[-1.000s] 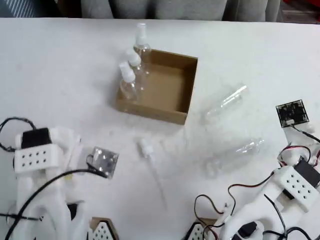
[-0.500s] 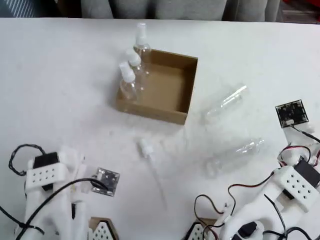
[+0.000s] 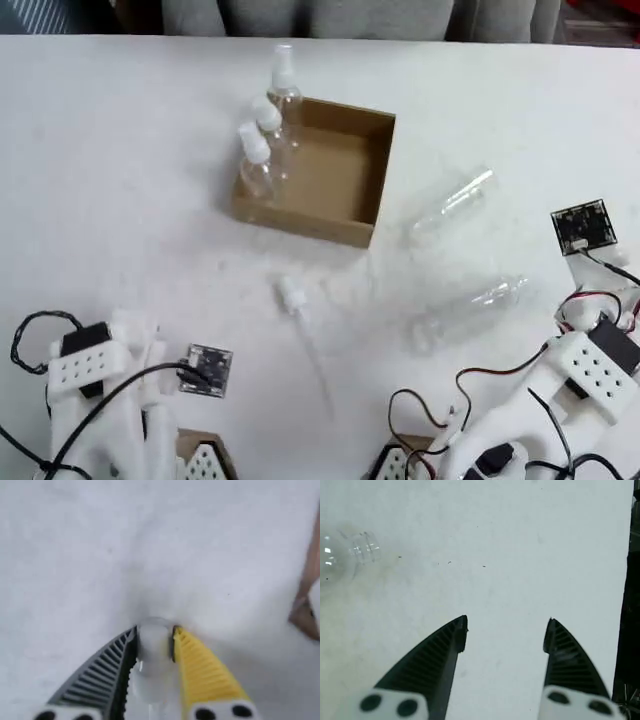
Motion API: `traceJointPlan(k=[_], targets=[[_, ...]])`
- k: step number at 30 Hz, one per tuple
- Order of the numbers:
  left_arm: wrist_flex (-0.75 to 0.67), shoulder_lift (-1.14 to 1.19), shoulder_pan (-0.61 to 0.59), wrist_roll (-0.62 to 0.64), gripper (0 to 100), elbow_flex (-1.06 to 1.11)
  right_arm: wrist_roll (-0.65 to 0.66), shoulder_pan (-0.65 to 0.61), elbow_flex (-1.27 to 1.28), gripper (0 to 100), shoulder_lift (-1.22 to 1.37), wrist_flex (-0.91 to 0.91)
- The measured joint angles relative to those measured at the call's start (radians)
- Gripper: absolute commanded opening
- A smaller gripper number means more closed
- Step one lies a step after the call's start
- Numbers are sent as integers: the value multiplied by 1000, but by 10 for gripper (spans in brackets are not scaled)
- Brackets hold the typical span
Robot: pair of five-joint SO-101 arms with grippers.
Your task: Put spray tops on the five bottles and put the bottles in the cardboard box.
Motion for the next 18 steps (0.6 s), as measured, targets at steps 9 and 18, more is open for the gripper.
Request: traceJointPlan(k=[9, 18], targets=[[9, 2, -8, 77, 20, -18, 2, 23, 0, 212, 0, 0], [482, 0, -3, 153, 23, -459, 0, 29, 0, 212, 0, 0]])
